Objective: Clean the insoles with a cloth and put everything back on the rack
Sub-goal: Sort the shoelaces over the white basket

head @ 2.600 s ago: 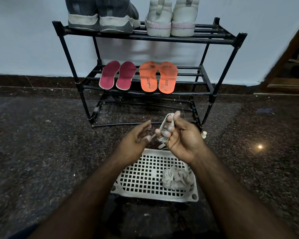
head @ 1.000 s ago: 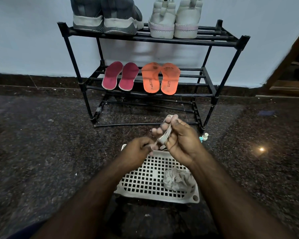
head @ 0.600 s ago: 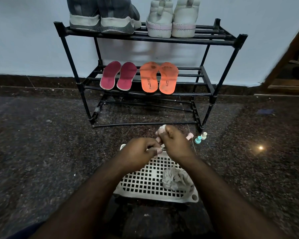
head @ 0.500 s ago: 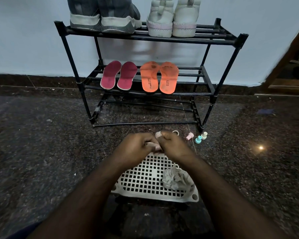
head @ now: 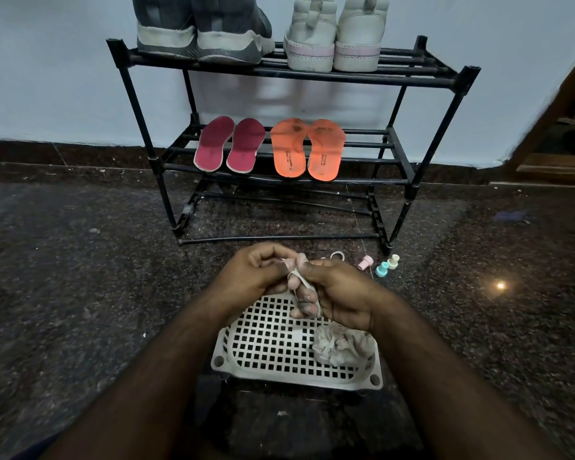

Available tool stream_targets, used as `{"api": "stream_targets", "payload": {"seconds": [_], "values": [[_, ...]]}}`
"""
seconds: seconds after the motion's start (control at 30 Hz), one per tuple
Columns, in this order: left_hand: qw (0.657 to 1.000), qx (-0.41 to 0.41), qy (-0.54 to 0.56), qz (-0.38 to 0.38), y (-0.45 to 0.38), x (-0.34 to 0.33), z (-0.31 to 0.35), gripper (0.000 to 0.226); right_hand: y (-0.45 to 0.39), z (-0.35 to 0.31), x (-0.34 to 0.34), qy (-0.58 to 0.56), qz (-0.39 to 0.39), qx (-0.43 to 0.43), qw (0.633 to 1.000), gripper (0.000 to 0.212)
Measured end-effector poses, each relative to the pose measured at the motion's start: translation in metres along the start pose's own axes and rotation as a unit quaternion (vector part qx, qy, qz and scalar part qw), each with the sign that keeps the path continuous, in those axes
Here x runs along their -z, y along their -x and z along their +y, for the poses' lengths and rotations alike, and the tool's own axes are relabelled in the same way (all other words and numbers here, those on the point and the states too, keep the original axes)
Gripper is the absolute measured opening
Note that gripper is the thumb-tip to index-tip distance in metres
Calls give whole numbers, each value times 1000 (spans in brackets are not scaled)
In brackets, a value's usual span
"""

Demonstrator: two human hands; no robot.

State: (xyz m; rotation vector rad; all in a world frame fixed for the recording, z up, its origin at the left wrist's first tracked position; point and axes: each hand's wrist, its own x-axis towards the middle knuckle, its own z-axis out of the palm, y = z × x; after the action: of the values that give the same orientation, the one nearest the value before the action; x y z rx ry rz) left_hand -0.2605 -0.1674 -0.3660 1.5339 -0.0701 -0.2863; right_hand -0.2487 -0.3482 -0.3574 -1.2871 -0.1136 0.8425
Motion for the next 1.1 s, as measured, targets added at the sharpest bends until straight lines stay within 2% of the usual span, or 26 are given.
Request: {"api": "stream_targets", "payload": {"seconds": [0.1,0.27,0.4,0.63,0.8,0.97,1.1], "values": [[1000,2,7,-4,0,0,0,19,0,0,1,-23,4,1,1000,38],[998,9,-27,-52,1,2,-2,35,-3,0,8,-62,23,3,998,37],[996,-3,-67,-65,1,-1,-3,40,0,-2,6,-78,-2,11,997,39],[994,-40,-97,-23,2,-12,-6,28,1,-4,5,-123,14,12,992,42],[991,-38,-126,-9,2,-16,-6,19,1,-4,5,-128,35,6,991,46],[996,11,-87,-29,3,-11,-5,25,-1,-3,8,-114,39,8,993,43],[996,-15,-93,1,2,-18,-4,24,-5,3,12,-107,31,1,994,48]]}}
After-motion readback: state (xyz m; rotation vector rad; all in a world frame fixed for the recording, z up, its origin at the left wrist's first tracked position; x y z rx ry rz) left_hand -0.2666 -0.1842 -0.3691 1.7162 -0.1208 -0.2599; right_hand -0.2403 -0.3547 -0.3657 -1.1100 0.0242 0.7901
